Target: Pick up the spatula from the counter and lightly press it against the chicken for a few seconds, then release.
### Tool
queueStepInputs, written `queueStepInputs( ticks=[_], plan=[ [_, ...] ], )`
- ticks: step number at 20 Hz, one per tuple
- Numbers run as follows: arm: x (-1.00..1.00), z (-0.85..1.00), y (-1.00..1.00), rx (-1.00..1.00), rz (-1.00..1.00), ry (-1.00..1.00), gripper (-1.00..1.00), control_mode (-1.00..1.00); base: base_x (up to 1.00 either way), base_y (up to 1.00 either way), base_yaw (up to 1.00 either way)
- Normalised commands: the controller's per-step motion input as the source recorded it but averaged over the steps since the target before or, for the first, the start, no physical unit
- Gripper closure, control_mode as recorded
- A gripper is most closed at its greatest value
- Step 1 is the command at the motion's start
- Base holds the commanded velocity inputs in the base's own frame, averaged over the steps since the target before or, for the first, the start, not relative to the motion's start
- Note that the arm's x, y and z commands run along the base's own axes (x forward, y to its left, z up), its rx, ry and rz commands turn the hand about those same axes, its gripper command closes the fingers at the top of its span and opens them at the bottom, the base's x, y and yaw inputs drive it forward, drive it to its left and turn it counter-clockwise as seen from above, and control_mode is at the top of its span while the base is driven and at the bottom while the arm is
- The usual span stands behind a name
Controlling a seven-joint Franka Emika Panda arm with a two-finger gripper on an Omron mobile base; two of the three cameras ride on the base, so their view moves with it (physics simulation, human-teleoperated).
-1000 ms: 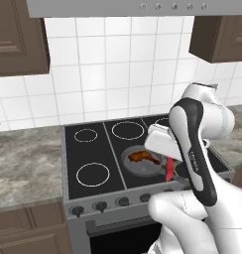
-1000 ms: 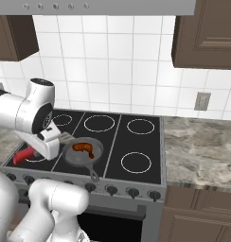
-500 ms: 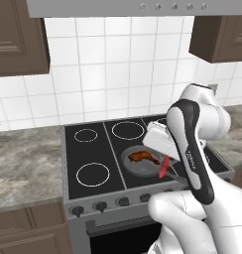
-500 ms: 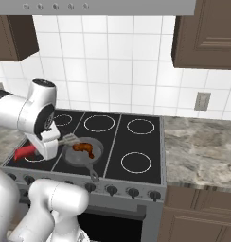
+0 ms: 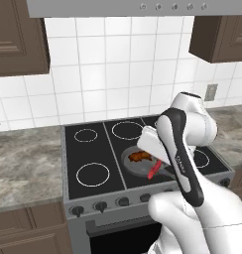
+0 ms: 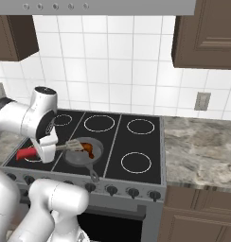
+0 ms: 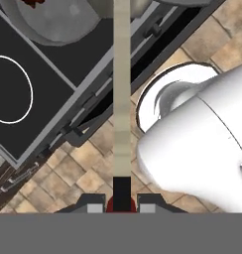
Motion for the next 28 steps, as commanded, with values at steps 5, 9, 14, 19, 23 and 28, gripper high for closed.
queueStepInputs(
  ticks=[5, 9, 14, 19, 23, 28],
  plan=[
    [0.16, -0.05, 0.22, -0.05, -0.13, 0.0, 1.0, -1.0, 0.0, 0.0, 0.0],
    [0.15, 0.0, 0.19, -0.02, -0.11, 0.0, 1.0, -1.0, 0.0, 0.0, 0.0],
    [0.19, 0.0, 0.14, 0.0, -0.09, 0.01, 1.0, -1.0, 0.0, 0.0, 0.0],
    [0.25, -0.01, 0.14, 0.0, -0.08, 0.02, 1.0, -1.0, 0.0, 0.0, 0.0],
    [0.26, -0.05, 0.18, 0.0, -0.06, 0.01, 1.0, -1.0, 0.0, 0.0, 0.0],
    [0.21, -0.12, 0.19, -0.05, -0.04, 0.0, 1.0, -1.0, 0.0, 0.0, 0.0]
  ],
)
